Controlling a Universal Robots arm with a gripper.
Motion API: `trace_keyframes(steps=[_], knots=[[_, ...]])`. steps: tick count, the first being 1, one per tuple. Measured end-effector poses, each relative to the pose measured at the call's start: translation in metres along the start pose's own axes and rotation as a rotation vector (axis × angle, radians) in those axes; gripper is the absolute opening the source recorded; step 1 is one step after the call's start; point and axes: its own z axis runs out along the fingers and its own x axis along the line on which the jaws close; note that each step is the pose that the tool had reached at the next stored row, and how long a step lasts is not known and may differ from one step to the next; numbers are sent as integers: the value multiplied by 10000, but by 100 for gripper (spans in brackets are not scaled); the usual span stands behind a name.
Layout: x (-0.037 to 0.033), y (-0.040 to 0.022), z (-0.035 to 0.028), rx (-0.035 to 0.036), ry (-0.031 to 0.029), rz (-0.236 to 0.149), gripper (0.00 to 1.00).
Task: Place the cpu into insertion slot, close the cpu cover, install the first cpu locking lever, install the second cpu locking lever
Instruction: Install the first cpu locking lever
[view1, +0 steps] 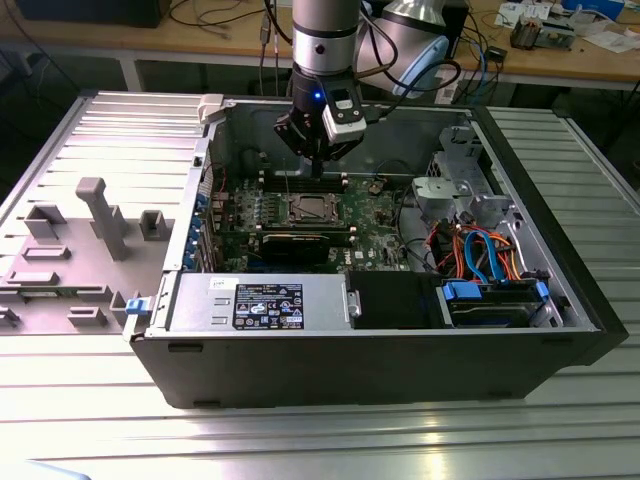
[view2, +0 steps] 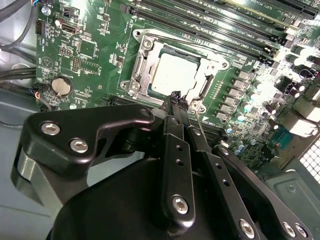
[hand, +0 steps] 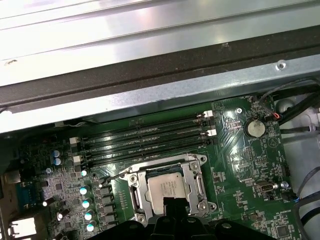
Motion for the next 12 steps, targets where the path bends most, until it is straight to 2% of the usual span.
trace_keyframes(steps=[12], knots=[[3, 0, 0, -2, 0, -60, 11]])
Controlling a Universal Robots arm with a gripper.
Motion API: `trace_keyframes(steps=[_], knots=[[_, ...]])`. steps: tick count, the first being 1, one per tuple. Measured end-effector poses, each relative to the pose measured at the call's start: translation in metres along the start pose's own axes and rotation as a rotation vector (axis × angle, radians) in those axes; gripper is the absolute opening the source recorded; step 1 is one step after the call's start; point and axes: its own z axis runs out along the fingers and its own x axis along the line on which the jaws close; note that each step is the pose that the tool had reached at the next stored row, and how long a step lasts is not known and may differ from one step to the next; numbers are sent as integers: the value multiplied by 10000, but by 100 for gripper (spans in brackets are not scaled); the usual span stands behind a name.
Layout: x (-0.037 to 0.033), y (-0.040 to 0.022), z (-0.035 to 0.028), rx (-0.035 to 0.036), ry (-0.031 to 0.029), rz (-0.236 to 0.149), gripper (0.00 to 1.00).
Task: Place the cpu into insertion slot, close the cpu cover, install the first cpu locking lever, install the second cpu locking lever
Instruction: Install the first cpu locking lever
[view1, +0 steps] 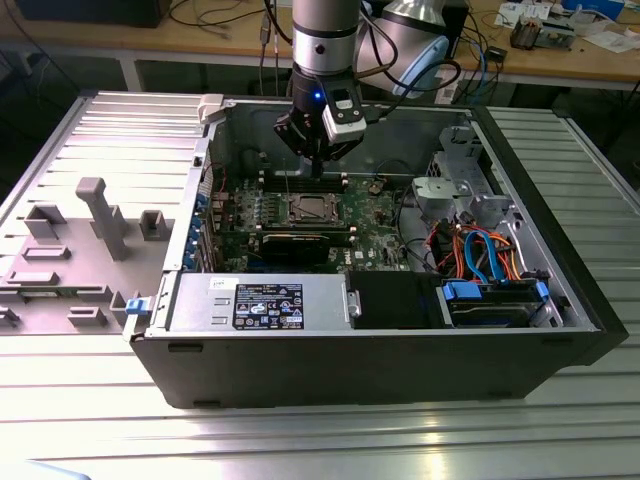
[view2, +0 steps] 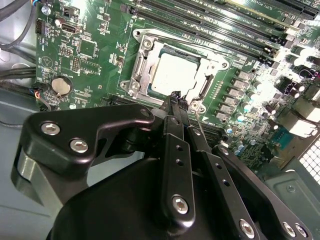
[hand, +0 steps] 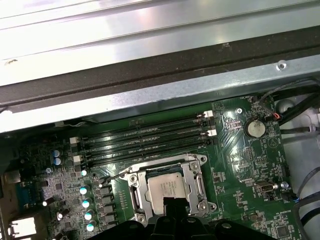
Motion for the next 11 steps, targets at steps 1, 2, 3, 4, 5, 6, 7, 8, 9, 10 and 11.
trace_keyframes(steps=[1, 2, 3, 4, 5, 6, 7, 8, 9, 10, 11], knots=[[4, -1, 0, -3, 0, -123, 11], [4, -1, 0, -8, 2, -393, 11], [6, -1, 1, -13, 2, -564, 11], [20, -4, 1, -15, 2, -593, 11], [68, -13, 1, -24, 4, -600, 11], [93, -18, 1, -25, 4, -602, 11], [112, -22, 1, -27, 4, -609, 11], [133, -25, 3, -30, 4, -641, 11], [143, -27, 5, -32, 5, -723, 11], [145, -28, 6, -33, 6, -854, 11], [145, -28, 7, -35, 8, -1006, 11]])
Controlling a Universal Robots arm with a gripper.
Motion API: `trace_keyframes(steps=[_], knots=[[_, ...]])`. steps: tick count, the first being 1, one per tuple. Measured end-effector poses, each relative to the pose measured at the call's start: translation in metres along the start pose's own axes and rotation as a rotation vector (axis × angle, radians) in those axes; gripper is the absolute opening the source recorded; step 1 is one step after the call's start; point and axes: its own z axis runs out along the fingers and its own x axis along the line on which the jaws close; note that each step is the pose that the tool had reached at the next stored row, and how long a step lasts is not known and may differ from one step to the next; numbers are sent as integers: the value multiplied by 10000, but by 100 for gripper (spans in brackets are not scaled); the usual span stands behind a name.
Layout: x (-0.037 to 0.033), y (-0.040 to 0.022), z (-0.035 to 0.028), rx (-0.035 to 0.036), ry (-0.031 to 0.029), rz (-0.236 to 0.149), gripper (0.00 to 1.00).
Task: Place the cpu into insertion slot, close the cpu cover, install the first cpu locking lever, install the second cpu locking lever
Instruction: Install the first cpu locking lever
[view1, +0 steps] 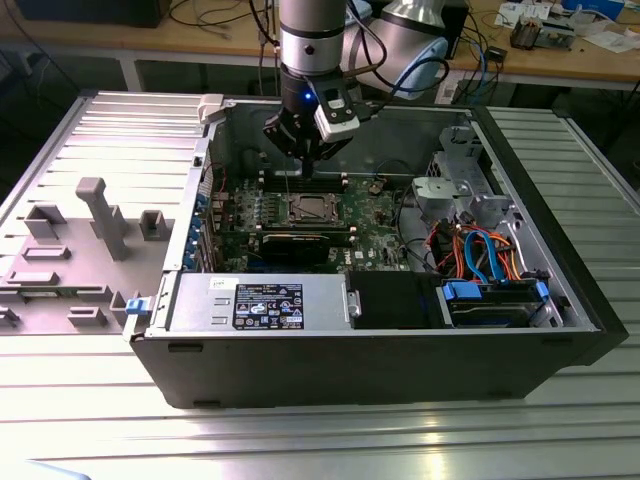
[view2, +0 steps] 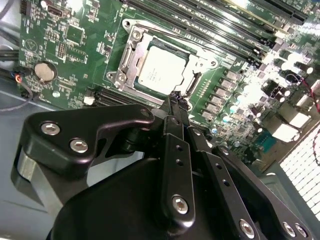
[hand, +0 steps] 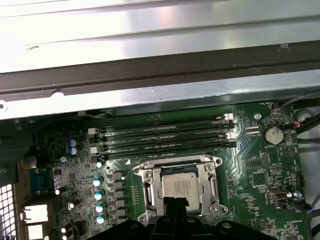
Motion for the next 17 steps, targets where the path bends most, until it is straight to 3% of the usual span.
trace_keyframes(steps=[3, 10, 15, 17], knots=[[2, 1, 5, -18, 3, -692, 11], [15, -1, 4, -19, 3, -755, 11], [109, -10, 3, -23, 6, -970, 11], [201, -18, 2, -27, 4, -990, 11]])
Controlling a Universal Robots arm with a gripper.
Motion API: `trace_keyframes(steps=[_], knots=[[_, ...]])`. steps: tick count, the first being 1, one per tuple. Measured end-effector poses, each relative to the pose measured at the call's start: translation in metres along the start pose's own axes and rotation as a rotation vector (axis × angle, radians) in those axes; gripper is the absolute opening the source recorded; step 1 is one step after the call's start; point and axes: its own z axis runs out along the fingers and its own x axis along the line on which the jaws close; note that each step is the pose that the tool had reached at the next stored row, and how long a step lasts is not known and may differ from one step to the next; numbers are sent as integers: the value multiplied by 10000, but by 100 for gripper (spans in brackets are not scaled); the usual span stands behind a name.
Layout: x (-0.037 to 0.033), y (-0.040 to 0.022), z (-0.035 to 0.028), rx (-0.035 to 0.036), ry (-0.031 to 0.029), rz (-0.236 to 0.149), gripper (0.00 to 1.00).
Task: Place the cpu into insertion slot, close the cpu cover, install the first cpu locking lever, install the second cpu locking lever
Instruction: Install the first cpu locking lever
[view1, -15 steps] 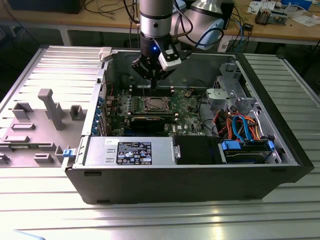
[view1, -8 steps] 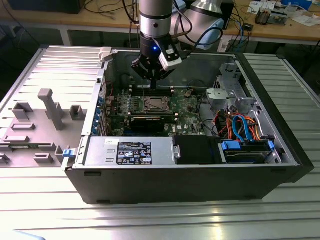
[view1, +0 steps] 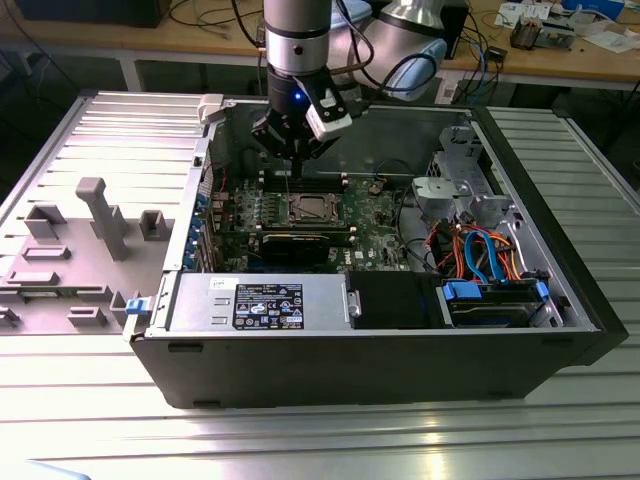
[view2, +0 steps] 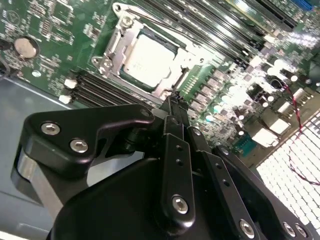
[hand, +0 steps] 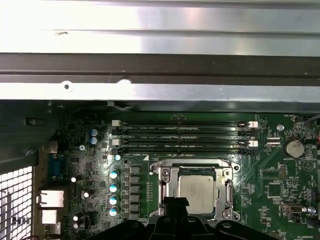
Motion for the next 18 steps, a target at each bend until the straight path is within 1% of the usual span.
trace_keyframes(steps=[4, 5, 6, 8, 9, 10, 18], knots=[[63, 1, 8, -38, 1, -167, 11], [89, 1, 11, -43, 2, -203, 11], [142, 1, 14, -44, 0, -205, 11], [208, 2, 15, -44, -1, -205, 11], [257, 3, 16, -45, -2, -210, 11], [275, 4, 16, -46, -2, -234, 11], [294, 3, 15, -45, -2, -243, 11]])
